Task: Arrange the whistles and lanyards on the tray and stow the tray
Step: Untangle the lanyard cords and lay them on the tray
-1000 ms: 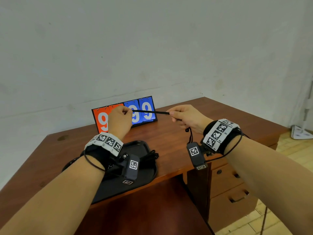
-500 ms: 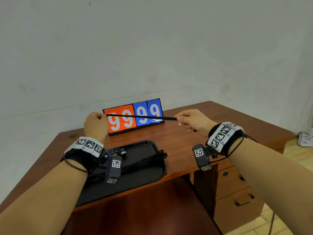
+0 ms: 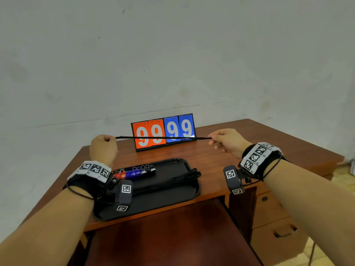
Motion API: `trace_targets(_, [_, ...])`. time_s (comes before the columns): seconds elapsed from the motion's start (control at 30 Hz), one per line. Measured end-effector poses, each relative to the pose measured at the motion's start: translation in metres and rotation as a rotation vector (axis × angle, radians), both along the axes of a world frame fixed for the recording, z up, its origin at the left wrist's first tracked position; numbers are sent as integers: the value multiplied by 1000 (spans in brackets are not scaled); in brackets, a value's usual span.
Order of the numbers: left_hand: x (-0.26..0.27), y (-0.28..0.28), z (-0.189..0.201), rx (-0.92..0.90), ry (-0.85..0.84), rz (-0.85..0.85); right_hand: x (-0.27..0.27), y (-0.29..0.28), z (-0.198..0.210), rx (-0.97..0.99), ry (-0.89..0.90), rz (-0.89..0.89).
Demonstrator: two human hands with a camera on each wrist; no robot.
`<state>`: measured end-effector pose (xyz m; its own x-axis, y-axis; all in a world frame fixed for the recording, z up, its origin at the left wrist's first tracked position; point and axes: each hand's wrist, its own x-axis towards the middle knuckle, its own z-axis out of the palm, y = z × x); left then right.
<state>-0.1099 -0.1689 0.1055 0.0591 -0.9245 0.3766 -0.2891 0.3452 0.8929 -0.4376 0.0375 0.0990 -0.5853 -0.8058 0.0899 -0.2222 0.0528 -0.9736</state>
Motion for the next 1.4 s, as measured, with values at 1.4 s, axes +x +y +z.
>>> trace_targets(1.4, [111,-5,-77,253,-724,-184,53,-46,-81,393,481,44])
